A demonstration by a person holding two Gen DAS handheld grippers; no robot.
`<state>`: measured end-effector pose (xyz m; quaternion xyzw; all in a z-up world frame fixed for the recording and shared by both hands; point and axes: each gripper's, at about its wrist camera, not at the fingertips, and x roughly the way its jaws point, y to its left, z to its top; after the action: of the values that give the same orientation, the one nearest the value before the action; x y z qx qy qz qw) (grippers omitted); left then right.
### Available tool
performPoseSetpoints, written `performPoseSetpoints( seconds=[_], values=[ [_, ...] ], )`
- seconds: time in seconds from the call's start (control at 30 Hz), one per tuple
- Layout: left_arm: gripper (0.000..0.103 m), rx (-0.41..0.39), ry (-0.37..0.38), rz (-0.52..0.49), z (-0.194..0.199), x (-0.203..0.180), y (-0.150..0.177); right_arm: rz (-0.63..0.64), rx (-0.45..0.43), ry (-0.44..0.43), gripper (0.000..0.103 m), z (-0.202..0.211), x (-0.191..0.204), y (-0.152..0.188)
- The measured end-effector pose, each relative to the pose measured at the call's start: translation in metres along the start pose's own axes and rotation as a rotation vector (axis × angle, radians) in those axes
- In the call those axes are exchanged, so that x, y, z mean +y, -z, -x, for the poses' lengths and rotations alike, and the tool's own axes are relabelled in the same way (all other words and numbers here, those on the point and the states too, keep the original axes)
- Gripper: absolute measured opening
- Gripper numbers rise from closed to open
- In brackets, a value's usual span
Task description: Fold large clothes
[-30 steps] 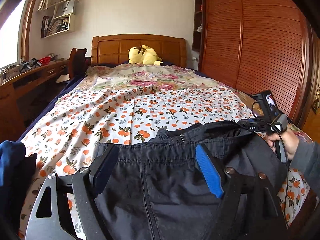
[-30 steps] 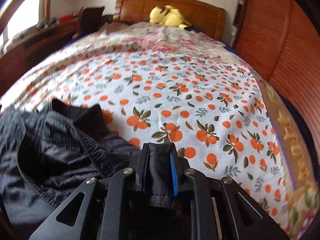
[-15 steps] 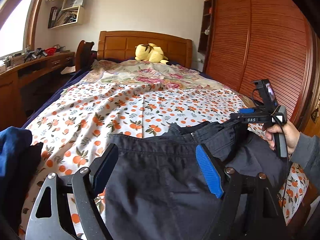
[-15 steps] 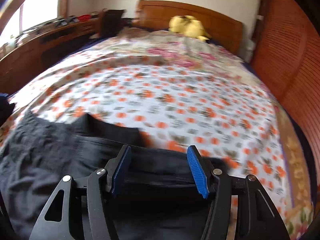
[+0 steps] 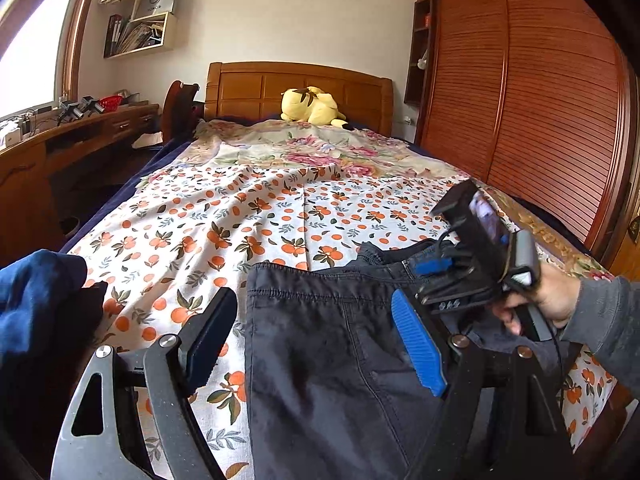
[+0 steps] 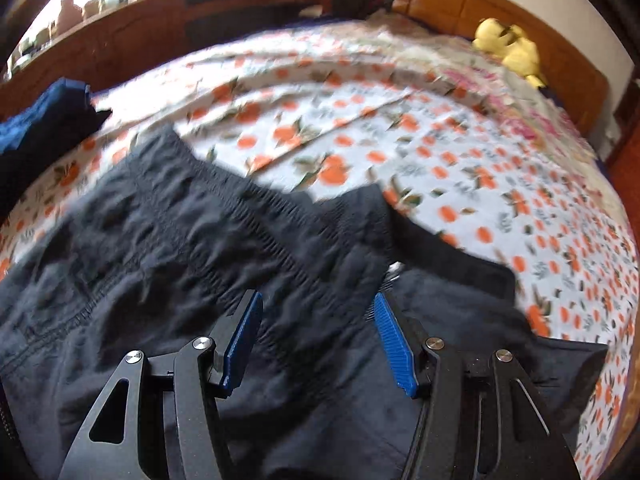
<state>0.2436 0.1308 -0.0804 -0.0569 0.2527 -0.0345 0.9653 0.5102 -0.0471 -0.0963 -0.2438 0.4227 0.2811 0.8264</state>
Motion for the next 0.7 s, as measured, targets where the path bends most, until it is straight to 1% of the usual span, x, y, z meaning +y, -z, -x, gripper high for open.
performPoseSetpoints(
  seconds=[0.07,0.1,0.23,0.37,0.4,0.47,0.5,0.53,0.57,0.63,0.7],
  values=[
    [0.08,0.003,0.001,0.003,0.0,0.002,0.0,0.03,0.052,0.008,0.06,-0.014,0.001,-0.002],
    [0.08,0.003,0.003,0.004,0.0,0.003,0.0,0.034,0.052,0.011,0.06,-0.015,0.005,-0.003],
    [0.08,0.0,0.006,0.007,0.001,0.005,0.001,0.007,0.048,0.02,0.06,-0.02,-0.002,-0.007],
    [0.08,-0.005,0.012,0.008,0.003,0.004,0.001,-0.014,0.059,0.002,0.06,-0.036,-0.005,-0.01],
    [0.08,-0.008,0.012,0.007,0.004,0.004,0.001,-0.018,0.06,-0.002,0.058,-0.038,-0.005,-0.009],
    [0.08,-0.01,0.013,0.009,0.005,0.005,0.0,-0.007,0.058,-0.029,0.038,-0.042,-0.002,-0.008],
    [0.08,-0.011,0.012,0.012,0.005,0.005,0.0,0.012,0.053,-0.031,0.03,-0.042,0.0,-0.008],
    [0.08,-0.011,0.012,0.016,0.004,0.007,0.0,0.042,0.048,-0.032,0.017,-0.042,0.003,-0.009],
    [0.08,-0.012,0.011,0.018,0.004,0.006,0.0,0.067,0.044,-0.039,0.01,-0.042,0.005,-0.008],
    [0.08,-0.02,0.011,0.025,0.004,0.006,0.0,0.109,0.04,-0.03,0.008,-0.041,0.01,-0.009],
    [0.08,-0.02,0.013,0.022,0.004,0.005,0.0,0.121,0.007,0.005,0.008,-0.041,0.012,-0.012]
  ],
)
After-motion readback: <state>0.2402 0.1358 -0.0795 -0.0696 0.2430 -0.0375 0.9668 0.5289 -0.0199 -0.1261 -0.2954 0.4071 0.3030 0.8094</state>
